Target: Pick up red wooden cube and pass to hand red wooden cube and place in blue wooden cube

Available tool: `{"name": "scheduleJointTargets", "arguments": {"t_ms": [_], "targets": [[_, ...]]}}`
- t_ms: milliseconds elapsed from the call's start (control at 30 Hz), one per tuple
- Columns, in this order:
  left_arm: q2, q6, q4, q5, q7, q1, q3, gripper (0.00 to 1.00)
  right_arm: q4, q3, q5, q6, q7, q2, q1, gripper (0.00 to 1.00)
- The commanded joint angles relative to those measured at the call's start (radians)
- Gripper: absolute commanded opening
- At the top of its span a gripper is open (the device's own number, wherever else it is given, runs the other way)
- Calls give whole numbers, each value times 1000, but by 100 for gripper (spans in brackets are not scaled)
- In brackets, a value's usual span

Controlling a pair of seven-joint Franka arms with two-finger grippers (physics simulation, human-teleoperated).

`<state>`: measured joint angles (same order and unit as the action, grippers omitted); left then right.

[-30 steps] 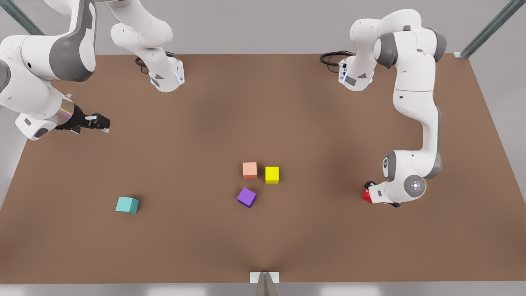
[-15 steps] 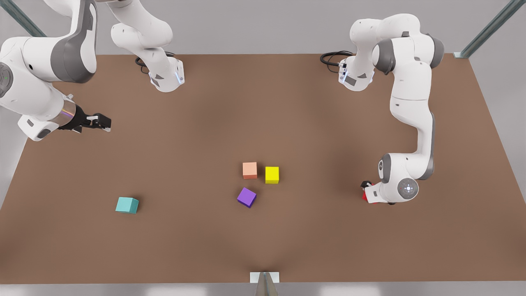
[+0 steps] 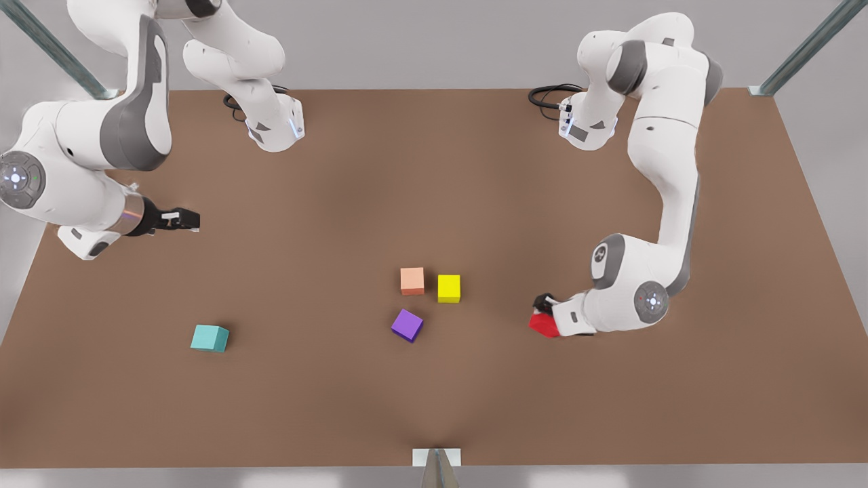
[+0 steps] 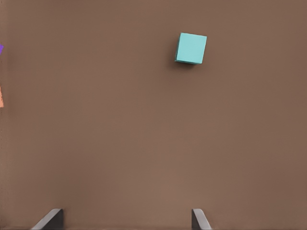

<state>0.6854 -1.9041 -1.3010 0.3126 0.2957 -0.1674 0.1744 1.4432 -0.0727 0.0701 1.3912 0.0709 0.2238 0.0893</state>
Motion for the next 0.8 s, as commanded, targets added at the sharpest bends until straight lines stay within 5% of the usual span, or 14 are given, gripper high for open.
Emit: {"name": "scheduleJointTargets", "arguments": {"t_ms": [0, 100, 233, 433, 767], "targets": [[13, 195, 61, 227, -682, -1, 92, 56, -35, 1, 267, 8, 171, 94, 9, 100], [132, -15, 160, 299, -728, -17, 247, 56, -145, 14, 628, 17, 199, 267, 24, 100], [350, -228, 312, 303, -627, -21, 484, 56, -168, 40, 896, 256, 942, 420, 29, 100], [405, -303, 313, 606, -352, -21, 507, 58, -61, 45, 1074, 422, 1756, 416, 33, 100], [405, -289, 304, 758, -185, -7, 507, 58, 157, 54, 1326, 359, 2241, 388, 36, 100]]}}
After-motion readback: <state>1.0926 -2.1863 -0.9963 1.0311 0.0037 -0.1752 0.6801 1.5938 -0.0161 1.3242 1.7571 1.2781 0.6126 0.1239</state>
